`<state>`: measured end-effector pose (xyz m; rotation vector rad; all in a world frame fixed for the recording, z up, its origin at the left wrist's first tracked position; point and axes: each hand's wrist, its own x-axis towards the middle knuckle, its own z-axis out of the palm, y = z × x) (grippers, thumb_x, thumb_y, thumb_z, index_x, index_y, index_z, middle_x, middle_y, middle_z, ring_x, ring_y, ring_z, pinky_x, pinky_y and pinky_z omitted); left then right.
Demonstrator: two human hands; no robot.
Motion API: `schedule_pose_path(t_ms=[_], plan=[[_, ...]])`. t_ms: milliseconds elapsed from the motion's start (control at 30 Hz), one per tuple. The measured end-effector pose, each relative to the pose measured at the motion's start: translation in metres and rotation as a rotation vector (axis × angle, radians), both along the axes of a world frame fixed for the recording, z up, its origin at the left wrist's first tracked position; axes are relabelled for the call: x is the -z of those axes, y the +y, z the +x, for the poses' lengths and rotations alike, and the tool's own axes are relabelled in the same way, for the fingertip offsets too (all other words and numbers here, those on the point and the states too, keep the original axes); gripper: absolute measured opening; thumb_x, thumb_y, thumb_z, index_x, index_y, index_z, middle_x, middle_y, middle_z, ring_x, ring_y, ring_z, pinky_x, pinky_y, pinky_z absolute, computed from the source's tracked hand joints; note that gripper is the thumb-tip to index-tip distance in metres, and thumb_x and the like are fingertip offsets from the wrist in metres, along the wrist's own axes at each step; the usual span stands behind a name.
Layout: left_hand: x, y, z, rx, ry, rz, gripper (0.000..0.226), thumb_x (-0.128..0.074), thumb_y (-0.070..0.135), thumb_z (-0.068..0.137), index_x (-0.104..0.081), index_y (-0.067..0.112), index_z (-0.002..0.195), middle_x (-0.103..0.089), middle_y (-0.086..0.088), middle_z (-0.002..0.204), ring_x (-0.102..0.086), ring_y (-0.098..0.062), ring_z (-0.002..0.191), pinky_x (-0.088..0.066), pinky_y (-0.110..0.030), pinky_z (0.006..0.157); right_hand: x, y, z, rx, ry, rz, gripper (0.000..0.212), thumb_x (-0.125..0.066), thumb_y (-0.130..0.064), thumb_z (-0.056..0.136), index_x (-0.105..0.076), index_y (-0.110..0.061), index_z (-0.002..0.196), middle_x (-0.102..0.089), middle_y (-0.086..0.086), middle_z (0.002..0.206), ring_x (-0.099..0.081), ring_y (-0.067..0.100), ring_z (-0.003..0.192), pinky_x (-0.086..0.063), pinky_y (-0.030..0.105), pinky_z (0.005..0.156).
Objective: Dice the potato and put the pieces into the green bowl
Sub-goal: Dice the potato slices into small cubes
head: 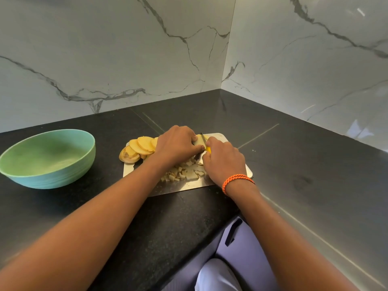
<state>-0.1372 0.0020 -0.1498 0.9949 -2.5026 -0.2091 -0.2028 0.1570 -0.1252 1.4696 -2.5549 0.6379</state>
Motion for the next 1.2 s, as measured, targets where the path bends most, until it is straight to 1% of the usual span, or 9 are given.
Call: schedule_pose_path(t_ms=[100, 233, 400, 567, 700, 900, 1033, 1100, 1200], plan=[[-0.001, 0.001, -0.001, -0.003, -0.012, 0.009, 0.041, -0.071, 0.061, 0.085, -0.082, 0.024, 0.095, -0.078, 0.007, 0.101, -0.069, -0.012, 0.091, -0.060, -0.035, 0.069, 0.003, 0.015, 0.003, -0.003, 0.004, 0.004, 0.029, -0.046, -0.028, 0.101, -0.056, -0.021, 0.127, -0.065, 0.009, 0.105, -0.055, 0.028, 0.084, -0.039, 0.036, 0.068], [-0.003, 0.003, -0.001, 0.008, -0.020, 0.019, 0.041, -0.072, 0.061, 0.089, -0.082, 0.023, 0.102, -0.078, 0.007, 0.107, -0.069, -0.013, 0.095, -0.054, -0.029, 0.069, 0.006, 0.043, 0.007, -0.002, 0.020, 0.006, 0.032, -0.045, -0.032, 0.100, -0.055, -0.027, 0.131, -0.065, 0.007, 0.098, -0.059, 0.029, 0.084, -0.040, 0.036, 0.066], [-0.004, 0.006, 0.000, 0.010, -0.017, 0.022, 0.041, -0.072, 0.060, 0.091, -0.083, 0.022, 0.103, -0.078, 0.006, 0.108, -0.070, -0.014, 0.094, -0.049, -0.024, 0.065, 0.009, 0.061, 0.010, 0.018, 0.031, 0.008, 0.033, -0.044, -0.033, 0.102, -0.052, -0.027, 0.133, -0.059, 0.003, 0.089, -0.055, 0.023, 0.077, -0.050, 0.036, 0.068], [-0.005, 0.008, 0.001, 0.000, 0.010, 0.010, 0.042, -0.072, 0.063, 0.090, -0.083, 0.026, 0.106, -0.079, 0.009, 0.107, -0.070, -0.014, 0.092, -0.047, -0.023, 0.062, 0.007, 0.057, 0.008, 0.038, 0.001, -0.055, 0.038, -0.045, -0.030, 0.102, -0.052, -0.027, 0.139, -0.051, -0.002, 0.083, -0.049, 0.021, 0.074, -0.040, 0.033, 0.066], [-0.004, 0.003, 0.002, 0.013, 0.007, 0.014, 0.044, -0.069, 0.065, 0.091, -0.083, 0.024, 0.100, -0.079, 0.005, 0.106, -0.071, -0.016, 0.093, -0.047, -0.024, 0.062, 0.003, 0.042, 0.001, 0.046, -0.072, -0.155, 0.038, -0.047, -0.027, 0.100, -0.056, -0.028, 0.136, -0.069, 0.006, 0.098, -0.062, 0.029, 0.089, -0.040, 0.035, 0.069], [0.000, -0.002, -0.001, 0.007, -0.018, -0.032, 0.047, -0.067, 0.068, 0.089, -0.082, 0.026, 0.101, -0.078, 0.010, 0.105, -0.069, -0.011, 0.091, -0.055, -0.031, 0.068, 0.001, 0.008, -0.013, -0.002, -0.130, -0.098, 0.034, -0.051, -0.030, 0.099, -0.058, -0.029, 0.133, -0.069, 0.008, 0.108, -0.062, 0.031, 0.096, -0.043, 0.036, 0.074], [-0.002, -0.003, -0.002, 0.023, -0.008, -0.037, 0.046, -0.068, 0.067, 0.090, -0.080, 0.031, 0.117, -0.076, 0.016, 0.115, -0.068, -0.009, 0.096, -0.044, -0.024, 0.060, 0.001, 0.001, -0.012, -0.010, -0.098, -0.090, 0.034, -0.051, -0.030, 0.101, -0.057, -0.028, 0.135, -0.068, 0.008, 0.114, -0.062, 0.031, 0.101, -0.047, 0.038, 0.083], [-0.003, -0.002, -0.002, 0.031, -0.002, -0.040, 0.047, -0.068, 0.066, 0.091, -0.078, 0.031, 0.120, -0.076, 0.017, 0.116, -0.067, -0.009, 0.098, -0.039, -0.022, 0.058, 0.003, -0.002, -0.012, -0.009, -0.078, -0.102, 0.034, -0.050, -0.031, 0.101, -0.058, -0.028, 0.135, -0.068, 0.008, 0.113, -0.062, 0.030, 0.100, -0.044, 0.037, 0.079], [-0.002, -0.004, -0.003, 0.029, -0.003, -0.052, 0.046, -0.068, 0.066, 0.091, -0.080, 0.030, 0.117, -0.076, 0.016, 0.115, -0.068, -0.010, 0.098, -0.041, -0.023, 0.059, 0.004, -0.003, -0.011, -0.003, -0.071, -0.120, 0.033, -0.049, -0.032, 0.102, -0.058, -0.027, 0.134, -0.069, 0.006, 0.111, -0.062, 0.028, 0.098, -0.043, 0.036, 0.077]])
